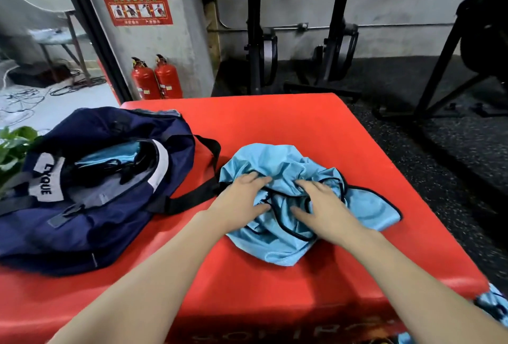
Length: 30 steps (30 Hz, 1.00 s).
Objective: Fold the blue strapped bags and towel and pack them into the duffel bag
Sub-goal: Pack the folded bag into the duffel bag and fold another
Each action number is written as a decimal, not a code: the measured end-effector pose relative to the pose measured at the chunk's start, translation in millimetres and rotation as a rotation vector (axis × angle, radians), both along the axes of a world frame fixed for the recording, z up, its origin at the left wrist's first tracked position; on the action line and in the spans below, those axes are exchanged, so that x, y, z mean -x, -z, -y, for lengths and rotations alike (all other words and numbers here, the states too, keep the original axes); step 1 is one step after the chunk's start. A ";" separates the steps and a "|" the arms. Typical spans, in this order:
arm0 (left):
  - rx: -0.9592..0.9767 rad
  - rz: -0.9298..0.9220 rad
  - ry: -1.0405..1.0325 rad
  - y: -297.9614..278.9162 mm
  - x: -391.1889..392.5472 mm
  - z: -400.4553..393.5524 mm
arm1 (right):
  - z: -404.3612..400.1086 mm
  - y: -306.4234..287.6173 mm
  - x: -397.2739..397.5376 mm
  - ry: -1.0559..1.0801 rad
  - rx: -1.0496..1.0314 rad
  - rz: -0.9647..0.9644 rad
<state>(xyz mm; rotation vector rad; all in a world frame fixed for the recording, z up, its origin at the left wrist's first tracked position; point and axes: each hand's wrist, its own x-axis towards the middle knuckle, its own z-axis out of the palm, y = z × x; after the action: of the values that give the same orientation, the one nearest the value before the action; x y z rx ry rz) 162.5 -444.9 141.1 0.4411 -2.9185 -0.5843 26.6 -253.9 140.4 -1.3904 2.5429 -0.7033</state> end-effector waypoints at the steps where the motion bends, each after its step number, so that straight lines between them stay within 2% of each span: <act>1: 0.003 0.001 0.003 -0.5 3.2 1.7 | 1.6 0.3 1.9 -0.002 0.009 -0.001; 7: 0.034 -0.031 0.023 -12.6 2.1 5.5 | 3.6 -4.1 8.8 -0.003 0.048 0.016; 13: 0.106 -0.075 -0.168 -34.7 -16.8 4.6 | -4.8 -12.3 24.2 0.044 0.038 0.015; 18: 0.080 -0.214 -0.325 -48.7 -31.0 0.0 | -14.1 -16.5 26.1 0.165 0.227 -0.036; 21: 0.088 -0.263 -0.308 -52.6 -38.5 -7.3 | -17.2 -30.2 8.3 0.109 0.333 -0.077; 22: 0.095 -0.263 -0.289 -53.2 -41.4 -10.5 | -18.6 -36.6 -1.1 0.047 0.314 -0.046; 24: 0.110 -0.256 -0.238 -52.8 -45.5 -15.6 | -20.7 -45.1 -19.8 -0.093 0.146 0.043; 27: 0.077 -0.239 -0.157 -52.7 -48.0 -23.9 | -21.7 -40.0 -40.0 -0.208 -0.159 0.004; 28: 0.034 -0.234 -0.130 -54.0 -48.7 -27.6 | -20.6 -37.0 -44.5 -0.222 -0.179 -0.011; 30: -0.078 -0.211 -0.079 -56.2 -50.5 -34.2 | -17.6 -36.3 -52.1 -0.230 -0.043 0.054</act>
<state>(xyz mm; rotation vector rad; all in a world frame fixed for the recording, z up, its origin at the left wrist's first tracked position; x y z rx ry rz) 213.0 -410.7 197.3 0.4696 -2.6731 -0.6896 78.6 -236.3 176.6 -1.5928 2.2938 -0.6315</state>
